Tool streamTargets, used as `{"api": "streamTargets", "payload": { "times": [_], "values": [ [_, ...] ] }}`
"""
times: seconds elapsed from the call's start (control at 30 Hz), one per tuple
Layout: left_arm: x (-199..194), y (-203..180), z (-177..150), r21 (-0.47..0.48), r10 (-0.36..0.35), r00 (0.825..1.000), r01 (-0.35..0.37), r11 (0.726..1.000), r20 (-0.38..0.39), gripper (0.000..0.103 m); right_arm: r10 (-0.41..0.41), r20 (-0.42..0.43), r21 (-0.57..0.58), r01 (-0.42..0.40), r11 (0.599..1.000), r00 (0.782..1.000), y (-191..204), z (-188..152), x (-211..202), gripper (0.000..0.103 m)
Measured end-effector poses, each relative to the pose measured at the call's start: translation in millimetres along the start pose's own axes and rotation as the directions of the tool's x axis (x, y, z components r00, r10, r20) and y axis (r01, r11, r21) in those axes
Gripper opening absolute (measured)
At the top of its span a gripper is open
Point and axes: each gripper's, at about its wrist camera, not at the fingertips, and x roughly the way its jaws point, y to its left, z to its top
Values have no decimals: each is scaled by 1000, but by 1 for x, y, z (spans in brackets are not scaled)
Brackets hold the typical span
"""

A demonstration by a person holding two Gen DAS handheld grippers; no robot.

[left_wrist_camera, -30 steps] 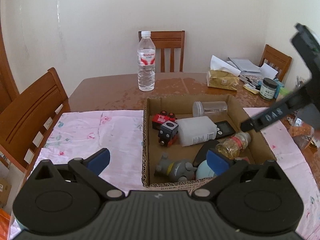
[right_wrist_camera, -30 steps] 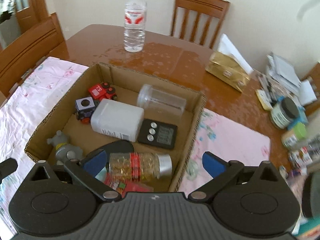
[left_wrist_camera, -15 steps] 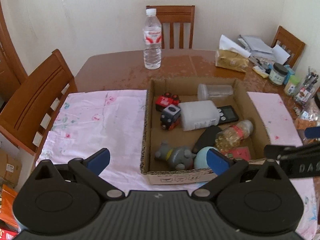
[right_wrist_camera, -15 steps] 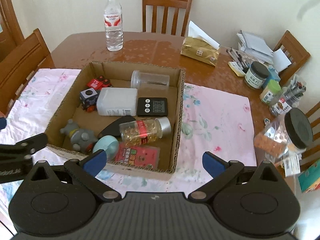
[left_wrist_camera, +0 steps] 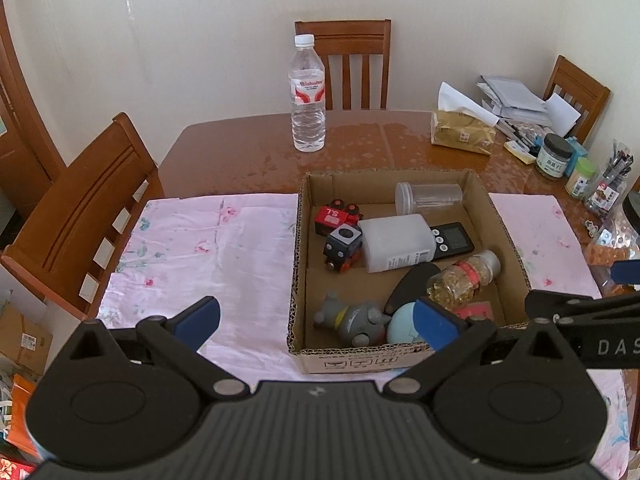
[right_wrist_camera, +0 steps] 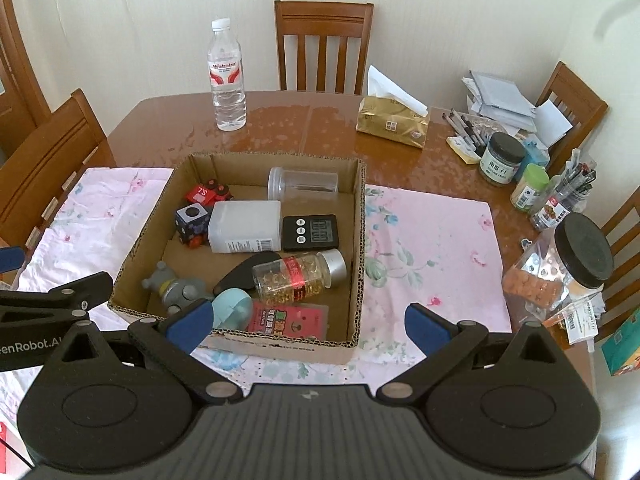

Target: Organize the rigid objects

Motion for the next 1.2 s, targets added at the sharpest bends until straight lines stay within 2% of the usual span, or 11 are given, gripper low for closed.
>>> {"api": "streamTargets", "payload": {
  "times": [1.2],
  "values": [
    [-3, -2, 2, 18, 12, 1000, -12, 1000, 6, 102, -9, -4, 21, 9, 1000, 1000, -1, 0, 0, 103]
  ]
}}
